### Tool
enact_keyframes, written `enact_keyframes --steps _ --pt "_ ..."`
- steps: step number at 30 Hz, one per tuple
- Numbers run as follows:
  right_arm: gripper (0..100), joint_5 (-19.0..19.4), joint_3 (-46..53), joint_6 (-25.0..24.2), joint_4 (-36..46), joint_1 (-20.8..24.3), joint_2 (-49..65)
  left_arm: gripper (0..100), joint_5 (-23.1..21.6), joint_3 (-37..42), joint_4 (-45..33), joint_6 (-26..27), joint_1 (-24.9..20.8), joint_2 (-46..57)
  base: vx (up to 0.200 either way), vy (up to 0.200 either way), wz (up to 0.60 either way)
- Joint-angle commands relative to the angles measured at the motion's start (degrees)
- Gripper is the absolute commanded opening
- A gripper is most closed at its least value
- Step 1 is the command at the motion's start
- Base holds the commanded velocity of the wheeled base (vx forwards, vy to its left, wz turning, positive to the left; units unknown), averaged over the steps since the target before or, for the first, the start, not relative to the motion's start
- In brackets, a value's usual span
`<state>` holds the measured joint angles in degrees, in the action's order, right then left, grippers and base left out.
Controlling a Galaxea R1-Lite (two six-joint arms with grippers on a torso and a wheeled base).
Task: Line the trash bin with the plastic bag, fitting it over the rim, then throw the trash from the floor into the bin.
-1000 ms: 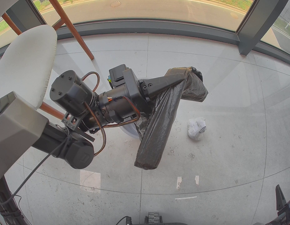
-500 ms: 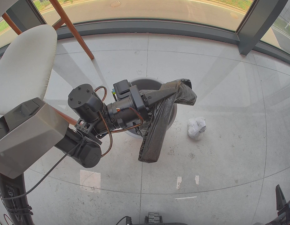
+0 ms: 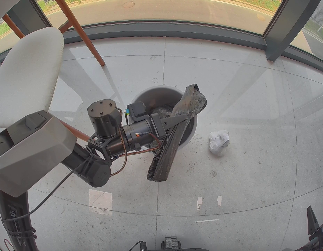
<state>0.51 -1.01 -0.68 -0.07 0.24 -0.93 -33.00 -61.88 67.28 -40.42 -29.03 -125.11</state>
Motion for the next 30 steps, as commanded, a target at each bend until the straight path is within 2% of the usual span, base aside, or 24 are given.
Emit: enact_keyframes --steps 1,3,8,9,10,12,14,15,18,20,22,23,24,25,26,27,28,30 --pt "100 0.02 1.01 0.51 0.07 0.02 0.31 0 10.5 1.41 -15.07 17.75 -1.38 7.51 0.0 0.0 0.0" --pt "100 0.02 0.92 0.59 0.34 0.02 0.22 0 10.5 1.32 -15.6 19.07 -1.47 8.04 0.0 0.0 0.0" --pt "100 0.37 0.84 1.83 0.25 -0.16 0.31 0 10.59 0.09 -31.16 37.0 -1.65 13.93 0.0 0.0 0.0" --pt "100 0.37 0.84 1.83 0.25 -0.16 0.31 0 10.59 0.09 -31.16 37.0 -1.65 13.93 0.0 0.0 0.0" --pt "100 0.45 0.84 2.88 0.25 -0.16 0.31 0 10.76 -0.87 -38.8 44.91 -1.74 16.48 0.0 0.0 0.0" --pt "100 0.54 0.84 3.23 0.34 -0.07 0.49 0 11.55 -2.63 -46.98 55.01 -1.82 19.12 0.0 0.0 0.0" --pt "100 0.54 0.75 3.14 0.42 -0.07 0.4 0 11.91 -3.16 -49.53 58.0 -1.82 19.91 0.0 0.0 0.0" --pt "100 0.54 0.75 3.14 0.42 -0.16 0.49 0 13.93 -4.04 -55.24 65.38 -2.53 21.84 0.0 0.0 0.0" --pt "100 0.54 0.84 3.32 0.16 -0.16 0.57 0 18.23 -3.6 -60.69 74.0 -3.32 23.6 0.0 0.0 0.0" --pt "100 0.63 0.75 3.85 0.16 -0.07 0.57 0 20.17 -3.16 -61.13 78.92 -3.85 23.86 0.0 0.0 0.0" --pt "100 1.25 0.75 4.11 0.16 -0.07 0.57 0 20.87 -2.63 -60.78 81.03 -4.11 23.86 0.0 0.0 0.0" --pt "100 2.92 -3.73 4.11 -3.35 0.28 -0.83 0 21.66 -2.37 -59.9 82.08 -4.46 23.77 0.0 0.0 0.0" --pt "100 3.0 -7.51 3.85 -5.9 0.9 -2.94 0 21.93 -2.1 -59.46 82.08 -4.55 23.77 0.0 0.0 0.0" --pt "100 2.92 -13.58 3.32 -13.11 2.48 -14.89 0 22.54 -1.58 -58.4 82.17 -4.81 23.69 0.0 0.0 0.0" --pt "100 2.92 -13.58 3.32 -13.11 2.48 -14.89 0 22.54 -1.58 -58.4 82.17 -4.81 23.69 0.0 0.0 0.0" --pt "100 2.56 -15.42 0.24 -20.14 6.44 -34.23 0 23.33 -1.31 -56.82 82.26 -4.99 23.07 0.0 0.0 0.0" --pt "100 2.74 -16.21 -1.51 -20.76 7.05 -36.16 0 23.42 -1.23 -56.47 82.26 -4.99 22.98 0.0 0.0 0.0" --pt "100 3.62 -23.51 -17.07 -20.14 10.57 -47.59 0 23.95 -0.52 -55.41 82.52 -5.08 21.93 0.0 0.0 0.0"
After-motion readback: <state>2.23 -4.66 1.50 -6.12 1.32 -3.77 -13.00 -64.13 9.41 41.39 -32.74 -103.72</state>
